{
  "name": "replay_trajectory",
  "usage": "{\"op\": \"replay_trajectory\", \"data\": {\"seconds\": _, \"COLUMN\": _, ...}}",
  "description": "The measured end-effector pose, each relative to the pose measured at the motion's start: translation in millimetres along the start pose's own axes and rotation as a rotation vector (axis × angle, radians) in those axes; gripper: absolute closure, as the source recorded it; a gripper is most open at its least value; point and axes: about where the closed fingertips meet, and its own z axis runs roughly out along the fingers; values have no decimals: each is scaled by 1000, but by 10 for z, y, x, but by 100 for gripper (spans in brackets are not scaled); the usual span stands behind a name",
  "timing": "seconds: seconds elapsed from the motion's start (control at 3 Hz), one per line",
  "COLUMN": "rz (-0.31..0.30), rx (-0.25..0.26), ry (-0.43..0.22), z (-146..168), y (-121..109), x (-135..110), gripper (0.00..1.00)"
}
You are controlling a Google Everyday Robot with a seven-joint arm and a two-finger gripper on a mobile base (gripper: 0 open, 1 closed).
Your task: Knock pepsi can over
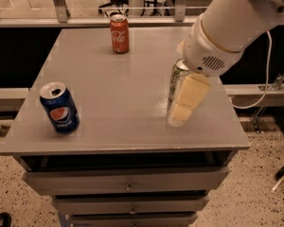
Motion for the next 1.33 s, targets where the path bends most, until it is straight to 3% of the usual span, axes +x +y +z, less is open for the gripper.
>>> {"op": "replay_trajectory", "data": {"seconds": 0.33, "rz": -11, "rx": -18, "ry": -102, "z": 246, "y": 118, "x": -485, "gripper": 0}}
{"op": "replay_trajectory", "data": {"seconds": 0.67, "rz": -12, "rx": -18, "ry": -102, "z": 246, "y": 119, "x": -485, "gripper": 0}}
{"op": "replay_trajectory", "data": {"seconds": 1.0, "rz": 5, "rx": -17, "ry": -142, "z": 278, "y": 129, "x": -571, "gripper": 0}}
{"op": "replay_trajectory", "data": {"seconds": 1.33, "rz": 53, "rx": -45, "ry": -311, "z": 525, "y": 213, "x": -1038, "gripper": 0}}
